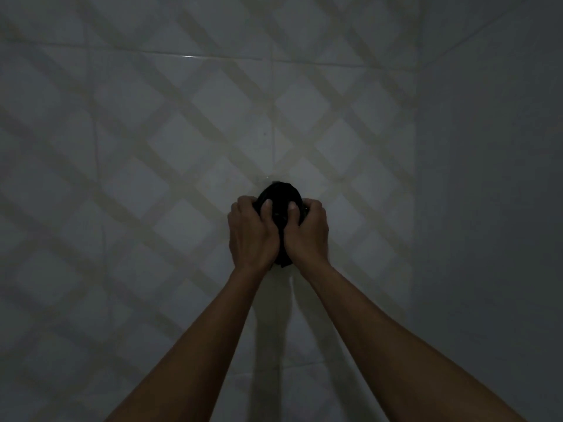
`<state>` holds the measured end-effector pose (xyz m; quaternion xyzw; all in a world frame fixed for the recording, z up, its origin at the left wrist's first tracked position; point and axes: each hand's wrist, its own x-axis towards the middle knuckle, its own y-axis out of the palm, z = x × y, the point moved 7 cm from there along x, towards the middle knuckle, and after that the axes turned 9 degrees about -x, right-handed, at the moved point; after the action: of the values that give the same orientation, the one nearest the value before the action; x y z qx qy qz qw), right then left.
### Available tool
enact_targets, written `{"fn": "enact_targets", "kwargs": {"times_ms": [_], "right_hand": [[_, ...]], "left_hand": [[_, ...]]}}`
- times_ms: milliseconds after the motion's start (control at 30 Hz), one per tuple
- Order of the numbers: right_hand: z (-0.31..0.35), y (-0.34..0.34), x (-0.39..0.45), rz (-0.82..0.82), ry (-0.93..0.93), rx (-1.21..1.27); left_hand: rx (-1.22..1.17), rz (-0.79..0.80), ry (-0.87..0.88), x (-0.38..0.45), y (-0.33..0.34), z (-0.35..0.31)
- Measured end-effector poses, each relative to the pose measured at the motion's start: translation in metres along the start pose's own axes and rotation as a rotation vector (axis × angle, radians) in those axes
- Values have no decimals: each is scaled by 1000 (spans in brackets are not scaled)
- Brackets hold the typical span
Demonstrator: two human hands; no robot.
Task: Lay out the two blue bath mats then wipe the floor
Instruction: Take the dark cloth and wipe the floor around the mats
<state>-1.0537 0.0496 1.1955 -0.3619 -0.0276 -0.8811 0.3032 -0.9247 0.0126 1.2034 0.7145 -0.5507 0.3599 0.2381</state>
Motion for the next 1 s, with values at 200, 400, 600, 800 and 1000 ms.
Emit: {"fn": "enact_targets", "kwargs": {"times_ms": [200, 400, 600, 800, 1000], "right_hand": [[13, -11, 1, -78, -39, 95], [2, -24, -11, -26, 5, 118], [-29, -49, -39, 46, 77, 89], [-56, -81, -75, 122, 90, -5], [-111, -110, -155, 284, 163, -201]], "left_hand": [[-215, -91, 25, -7, 1, -15], [-201, -88, -23, -26, 3, -19], [-93, 9, -32, -60, -1, -18], [80, 110, -78, -109, -12, -15], [237, 293, -185, -207, -18, 11]]}}
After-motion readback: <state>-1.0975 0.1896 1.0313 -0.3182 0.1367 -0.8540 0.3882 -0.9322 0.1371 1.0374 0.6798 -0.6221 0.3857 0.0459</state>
